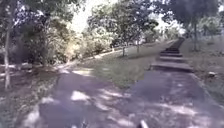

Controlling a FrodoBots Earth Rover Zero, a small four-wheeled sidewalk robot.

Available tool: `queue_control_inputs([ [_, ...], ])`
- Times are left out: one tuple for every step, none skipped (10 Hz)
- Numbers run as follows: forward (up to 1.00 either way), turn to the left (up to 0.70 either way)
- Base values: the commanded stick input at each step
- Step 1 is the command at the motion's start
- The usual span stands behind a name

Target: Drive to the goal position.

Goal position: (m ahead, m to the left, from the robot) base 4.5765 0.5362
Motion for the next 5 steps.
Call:
queue_control_inputs([
  [0.5, 0.0],
  [0.5, 0.0],
  [0.5, 0.0],
  [0.5, 0.0],
  [0.5, 0.0],
])
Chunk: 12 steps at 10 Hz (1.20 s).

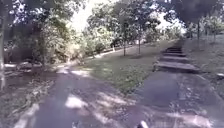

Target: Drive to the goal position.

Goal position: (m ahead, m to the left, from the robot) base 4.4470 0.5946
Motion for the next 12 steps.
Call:
queue_control_inputs([
  [0.5, 0.0],
  [0.5, 0.0],
  [0.5, 0.0],
  [0.5, 0.0],
  [0.5, 0.0],
  [0.5, 0.0],
  [0.5, 0.0],
  [0.47, 0.0],
  [0.37, 0.0],
  [0.26, 0.0],
  [0.16, 0.0],
  [0.05, 0.0],
])
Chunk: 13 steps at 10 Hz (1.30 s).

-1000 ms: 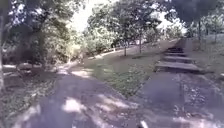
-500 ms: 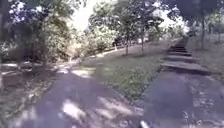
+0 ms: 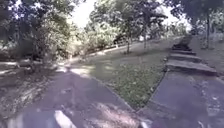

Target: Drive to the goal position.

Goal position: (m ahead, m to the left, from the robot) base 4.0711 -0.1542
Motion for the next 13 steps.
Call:
queue_control_inputs([
  [0.0, 0.0],
  [0.0, 0.0],
  [0.0, 0.0],
  [0.0, 0.0],
  [0.0, 0.0],
  [0.0, 0.03],
  [0.0, 0.1],
  [0.0, 0.17],
  [0.0, 0.25],
  [0.0, 0.32],
  [0.0, 0.4],
  [0.0, 0.47],
  [0.0, 0.5],
])
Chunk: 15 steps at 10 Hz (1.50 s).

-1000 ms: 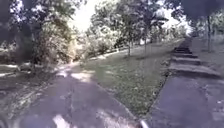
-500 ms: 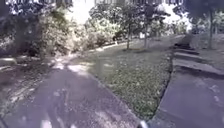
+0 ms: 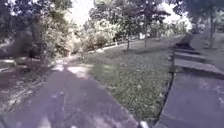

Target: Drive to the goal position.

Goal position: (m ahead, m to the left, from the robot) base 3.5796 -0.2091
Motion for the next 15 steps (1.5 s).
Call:
queue_control_inputs([
  [0.0, 0.5],
  [0.0, 0.5],
  [0.0, 0.5],
  [0.0, 0.5],
  [0.0, 0.5],
  [0.0, 0.5],
  [0.0, 0.5],
  [0.0, 0.5],
  [0.0, 0.5],
  [0.0, 0.5],
  [0.0, 0.5],
  [0.0, 0.5],
  [0.0, 0.5],
  [0.0, 0.5],
  [0.0, 0.5],
])
